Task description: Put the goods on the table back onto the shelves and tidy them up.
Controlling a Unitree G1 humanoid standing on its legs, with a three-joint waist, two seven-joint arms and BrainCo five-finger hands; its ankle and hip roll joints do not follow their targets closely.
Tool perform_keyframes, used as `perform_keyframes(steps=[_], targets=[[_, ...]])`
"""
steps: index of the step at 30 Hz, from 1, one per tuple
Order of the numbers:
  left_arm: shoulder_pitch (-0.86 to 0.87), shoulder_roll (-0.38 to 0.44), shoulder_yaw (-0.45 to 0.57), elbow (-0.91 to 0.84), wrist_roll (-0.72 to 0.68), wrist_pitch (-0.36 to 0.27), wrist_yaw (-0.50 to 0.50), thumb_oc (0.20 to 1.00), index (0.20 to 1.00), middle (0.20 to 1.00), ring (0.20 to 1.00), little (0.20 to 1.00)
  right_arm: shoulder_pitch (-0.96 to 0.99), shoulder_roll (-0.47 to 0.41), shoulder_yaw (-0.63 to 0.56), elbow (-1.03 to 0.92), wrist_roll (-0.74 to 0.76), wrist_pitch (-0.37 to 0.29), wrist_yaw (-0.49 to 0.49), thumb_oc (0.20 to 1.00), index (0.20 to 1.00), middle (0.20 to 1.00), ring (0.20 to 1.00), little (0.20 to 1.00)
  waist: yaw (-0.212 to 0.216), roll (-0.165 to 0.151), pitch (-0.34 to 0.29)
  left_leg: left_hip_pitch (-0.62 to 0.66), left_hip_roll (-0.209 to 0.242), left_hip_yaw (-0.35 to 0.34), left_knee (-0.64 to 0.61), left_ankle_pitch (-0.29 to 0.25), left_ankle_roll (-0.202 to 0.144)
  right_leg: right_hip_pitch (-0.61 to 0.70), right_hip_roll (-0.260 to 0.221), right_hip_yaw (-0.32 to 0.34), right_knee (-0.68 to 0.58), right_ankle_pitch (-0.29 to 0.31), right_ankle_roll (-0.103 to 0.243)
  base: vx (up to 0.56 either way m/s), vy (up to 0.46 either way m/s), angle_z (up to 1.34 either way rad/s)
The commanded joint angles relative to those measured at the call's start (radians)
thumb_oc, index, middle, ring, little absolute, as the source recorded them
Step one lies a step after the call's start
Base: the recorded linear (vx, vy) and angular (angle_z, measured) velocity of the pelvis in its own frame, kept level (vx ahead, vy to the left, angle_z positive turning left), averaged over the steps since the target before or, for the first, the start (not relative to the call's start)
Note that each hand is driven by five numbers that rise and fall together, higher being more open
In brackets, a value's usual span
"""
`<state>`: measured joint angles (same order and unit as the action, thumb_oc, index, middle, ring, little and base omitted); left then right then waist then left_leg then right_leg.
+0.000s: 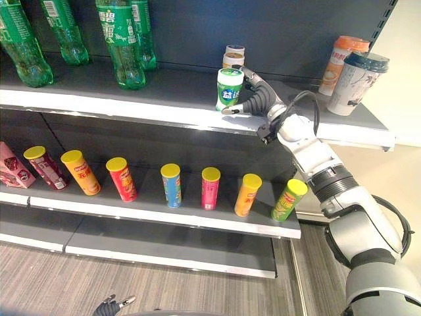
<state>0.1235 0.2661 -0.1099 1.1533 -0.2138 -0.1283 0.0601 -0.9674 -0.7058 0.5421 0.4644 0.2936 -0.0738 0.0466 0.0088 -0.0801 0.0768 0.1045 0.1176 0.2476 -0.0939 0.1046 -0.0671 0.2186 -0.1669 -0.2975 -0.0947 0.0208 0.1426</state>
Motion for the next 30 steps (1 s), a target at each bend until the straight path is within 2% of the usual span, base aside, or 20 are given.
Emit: perform_keyframes(steps=[1,7,9,11,12,13,14,15,16,18,20,22,23,24,25,26,27,29,30], targets=[[-0.065,0.026,-0.019,0.049,0.023,-0.014,0.012,1.0,1.0,1.0,1.0,1.0,-0.105,-0.033,-0.018,0.049,0.001,-0.033,-0.046,1.0,1.0,1.0,1.0,1.0,0.033,-0.014,0.029,0.074,0.048,0.083,0.036,-0.108,-0.071,-0.008,-0.049,-0.066,0.05,-0.065,0.026,0.0,0.0,0.0],[-0.061,0.025,-0.011,0.048,0.018,-0.014,0.016,1.0,1.0,1.0,1.0,1.0,-0.092,-0.069,-0.06,-0.023,0.009,-0.052,-0.083,1.0,1.0,1.0,1.0,1.0,0.029,-0.014,0.03,0.076,0.047,0.083,0.036,-0.109,-0.071,-0.007,-0.049,-0.065,0.051,-0.065,0.026,0.0,0.0,0.0],[-0.057,0.024,-0.006,0.049,0.016,-0.013,0.02,1.0,1.0,1.0,1.0,1.0,-0.056,-0.08,-0.111,-0.092,0.045,-0.075,-0.107,1.0,1.0,1.0,1.0,1.0,0.025,-0.012,0.029,0.076,0.047,0.084,0.036,-0.11,-0.07,-0.008,-0.05,-0.063,0.051,-0.065,0.027,0.0,0.0,0.0],[-0.06,0.016,-0.001,0.051,0.022,-0.011,0.024,1.0,1.0,1.0,1.0,1.0,-0.014,-0.095,-0.199,-0.192,0.086,-0.127,-0.153,1.0,1.0,1.0,1.0,1.0,0.018,-0.008,0.03,0.076,0.046,0.087,0.037,-0.114,-0.068,-0.011,-0.051,-0.061,0.054,-0.065,0.029,0.0,0.0,0.0],[-0.06,0.018,-0.002,0.051,0.022,-0.011,0.024,1.0,1.0,1.0,1.0,1.0,-0.009,-0.095,-0.203,-0.195,0.086,-0.126,-0.153,1.0,1.0,1.0,1.0,1.0,0.019,-0.009,0.03,0.076,0.046,0.086,0.037,-0.114,-0.068,-0.011,-0.051,-0.061,0.054,-0.065,0.029,0.0,0.0,0.0],[-0.061,0.01,0.003,0.053,0.03,-0.011,0.032,1.0,1.0,1.0,1.0,1.0,0.035,-0.094,-0.271,-0.275,0.094,-0.164,-0.182,1.0,1.0,1.0,1.0,1.0,0.011,-0.006,0.031,0.077,0.045,0.089,0.037,-0.117,-0.066,-0.013,-0.052,-0.059,0.054,-0.065,0.03,0.0,0.0,0.0],[-0.061,0.012,0.002,0.053,0.03,-0.011,0.032,1.0,1.0,1.0,1.0,1.0,0.039,-0.094,-0.275,-0.279,0.093,-0.162,-0.182,1.0,1.0,1.0,1.0,1.0,0.013,-0.007,0.031,0.078,0.045,0.089,0.037,-0.117,-0.066,-0.013,-0.052,-0.059,0.054,-0.065,0.03,0.0,0.0,0.0],[-0.064,0.002,0.013,0.057,0.036,-0.012,0.039,1.0,1.0,1.0,1.0,1.0,0.106,-0.094,-0.366,-0.386,0.097,-0.203,-0.212,1.0,1.0,1.0,1.0,1.0,0.001,-0.002,0.032,0.079,0.044,0.091,0.038,-0.121,-0.064,-0.015,-0.053,-0.055,0.055,-0.065,0.032,0.0,0.0,0.0],[-0.063,0.004,0.011,0.057,0.037,-0.012,0.039,1.0,1.0,1.0,1.0,1.0,0.114,-0.093,-0.372,-0.392,0.096,-0.201,-0.212,1.0,1.0,1.0,1.0,1.0,0.003,-0.004,0.032,0.079,0.044,0.091,0.038,-0.122,-0.064,-0.015,-0.053,-0.055,0.055,-0.065,0.032,0.0,0.0,0.0],[-0.067,-0.005,0.021,0.06,0.045,-0.012,0.04,1.0,1.0,1.0,1.0,1.0,0.217,-0.064,-0.483,-0.53,0.166,-0.257,-0.196,1.0,1.0,1.0,1.0,1.0,-0.011,0.0,0.033,0.08,0.044,0.097,0.041,-0.126,-0.062,-0.02,-0.055,-0.048,0.056,-0.066,0.034,0.0,0.0,0.0],[-0.066,-0.005,0.021,0.063,0.047,-0.012,0.041,1.0,1.0,1.0,1.0,1.0,0.266,-0.05,-0.522,-0.575,0.223,-0.273,-0.169,1.0,1.0,1.0,1.0,1.0,-0.015,-0.002,0.033,0.08,0.043,0.099,0.042,-0.127,-0.062,-0.025,-0.056,-0.045,0.059,-0.065,0.035,0.0,0.009,-0.07],[-0.065,-0.006,0.021,0.061,0.053,-0.015,0.036,1.0,1.0,1.0,1.0,1.0,0.337,-0.026,-0.568,-0.647,0.346,-0.299,-0.104,1.0,1.0,1.0,1.0,1.0,-0.024,-0.002,0.033,0.08,0.043,0.106,0.043,-0.129,-0.061,-0.03,-0.056,-0.036,0.06,-0.063,0.037,0.01,0.026,-0.12],[-0.06,-0.007,0.02,0.044,0.05,-0.019,0.033,1.0,1.0,1.0,1.0,1.0,0.39,-0.01,-0.592,-0.694,0.421,-0.3,-0.057,1.0,1.0,1.0,1.0,1.0,-0.03,-0.001,0.032,0.081,0.043,0.11,0.044,-0.131,-0.06,-0.034,-0.057,-0.032,0.06,-0.063,0.039,0.0,0.039,-0.1],[-0.055,-0.007,0.015,0.018,0.049,-0.024,0.02,1.0,1.0,1.0,1.0,1.0,0.457,0.0,-0.584,-0.762,0.544,-0.298,0.046,1.0,1.0,1.0,1.0,1.0,-0.037,-0.003,0.038,0.078,0.043,0.116,0.047,-0.132,-0.061,-0.043,-0.058,-0.025,0.064,-0.061,0.04,0.0,0.037,-0.08],[-0.052,-0.005,0.018,0.004,0.053,-0.028,0.009,1.0,1.0,1.0,1.0,1.0,0.498,-0.026,-0.583,-0.795,0.569,-0.279,0.091,1.0,1.0,1.0,1.0,1.0,-0.04,-0.004,0.039,0.076,0.043,0.12,0.047,-0.133,-0.061,-0.047,-0.058,-0.023,0.066,-0.061,0.042,-0.01,0.024,-0.07],[-0.051,-0.005,0.016,0.004,0.053,-0.028,0.008,1.0,1.0,1.0,1.0,1.0,0.502,-0.027,-0.586,-0.797,0.571,-0.278,0.093,1.0,1.0,1.0,1.0,1.0,-0.039,-0.004,0.038,0.076,0.043,0.121,0.047,-0.133,-0.061,-0.048,-0.058,-0.023,0.066,-0.061,0.042,-0.02,0.018,-0.07],[-0.051,0.004,0.021,-0.006,0.065,-0.031,-0.01,1.0,1.0,1.0,1.0,1.0,0.61,-0.013,-0.576,-0.853,0.669,-0.226,0.199,1.0,1.0,1.0,1.0,1.0,-0.048,-0.006,0.043,0.071,0.043,0.129,0.05,-0.134,-0.062,-0.06,-0.059,-0.017,0.071,-0.06,0.043,-0.02,0.015,-0.08],[-0.054,0.007,0.031,-0.026,0.074,-0.036,-0.025,1.0,1.0,1.0,1.0,1.0,0.736,-0.009,-0.53,-0.867,0.732,-0.166,0.288,1.0,1.0,1.0,1.0,1.0,-0.058,-0.007,0.051,0.071,0.043,0.135,0.052,-0.135,-0.063,-0.066,-0.062,-0.011,0.075,-0.059,0.045,-0.02,0.016,-0.16],[-0.054,0.007,0.03,-0.026,0.074,-0.036,-0.025,1.0,1.0,1.0,1.0,1.0,0.737,-0.008,-0.531,-0.867,0.733,-0.165,0.288,1.0,1.0,1.0,1.0,1.0,-0.057,-0.007,0.048,0.067,0.043,0.135,0.052,-0.133,-0.063,-0.07,-0.062,-0.01,0.074,-0.058,0.044,-0.03,0.014,-0.16]])
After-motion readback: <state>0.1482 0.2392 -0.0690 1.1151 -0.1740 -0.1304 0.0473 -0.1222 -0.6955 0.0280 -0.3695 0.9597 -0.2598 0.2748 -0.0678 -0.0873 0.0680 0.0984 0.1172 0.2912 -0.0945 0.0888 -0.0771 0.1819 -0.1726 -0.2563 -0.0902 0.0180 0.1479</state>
